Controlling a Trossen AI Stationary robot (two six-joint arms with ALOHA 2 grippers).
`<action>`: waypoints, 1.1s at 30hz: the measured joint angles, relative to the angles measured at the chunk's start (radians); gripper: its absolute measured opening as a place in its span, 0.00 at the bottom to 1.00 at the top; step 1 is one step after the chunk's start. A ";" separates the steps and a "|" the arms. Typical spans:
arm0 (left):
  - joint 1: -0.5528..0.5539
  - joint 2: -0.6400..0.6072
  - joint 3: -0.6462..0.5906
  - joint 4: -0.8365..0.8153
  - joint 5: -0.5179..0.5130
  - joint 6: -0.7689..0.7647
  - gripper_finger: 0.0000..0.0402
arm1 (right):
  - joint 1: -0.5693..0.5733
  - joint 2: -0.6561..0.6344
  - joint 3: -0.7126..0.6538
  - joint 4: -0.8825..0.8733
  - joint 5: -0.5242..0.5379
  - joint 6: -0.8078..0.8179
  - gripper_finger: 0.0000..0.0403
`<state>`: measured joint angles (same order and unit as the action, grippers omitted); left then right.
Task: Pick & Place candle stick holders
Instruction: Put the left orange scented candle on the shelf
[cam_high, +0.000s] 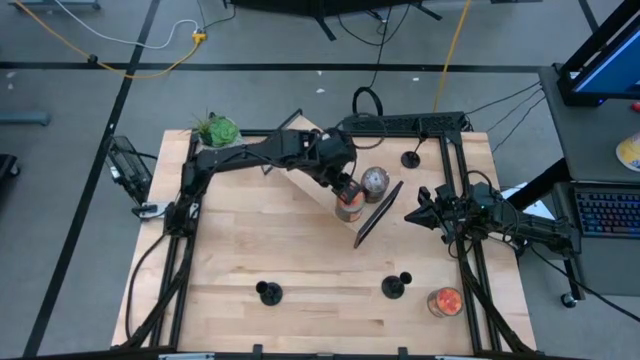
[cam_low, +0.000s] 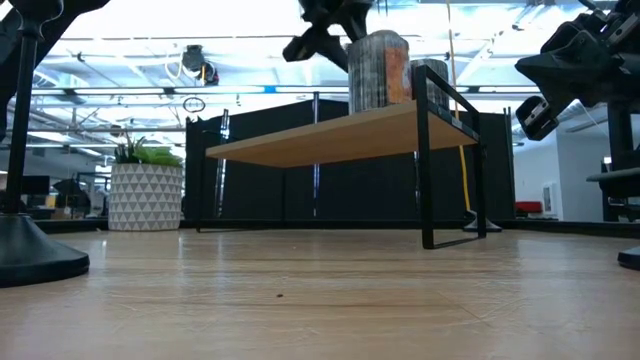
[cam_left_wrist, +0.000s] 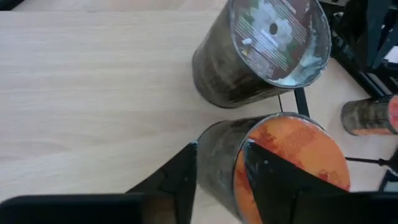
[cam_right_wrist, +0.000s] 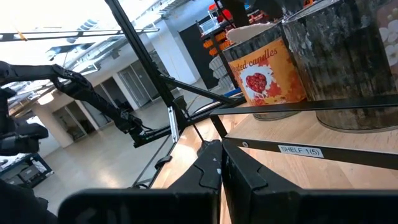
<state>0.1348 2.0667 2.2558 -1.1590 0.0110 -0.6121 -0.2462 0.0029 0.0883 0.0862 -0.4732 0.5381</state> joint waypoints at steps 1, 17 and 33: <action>0.005 -0.004 0.008 -0.001 0.020 0.002 0.37 | 0.000 0.000 0.000 0.000 0.000 0.000 0.00; -0.107 -0.093 -0.030 -0.258 -0.115 -0.141 0.26 | 0.000 0.000 0.000 0.000 -0.001 0.000 0.00; -0.120 -0.088 -0.209 0.009 -0.031 -0.088 0.07 | 0.000 0.000 0.000 0.000 -0.002 0.056 0.00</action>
<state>0.0147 1.9788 2.0468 -1.1501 -0.0199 -0.7006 -0.2459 0.0032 0.0883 0.0864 -0.4755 0.5941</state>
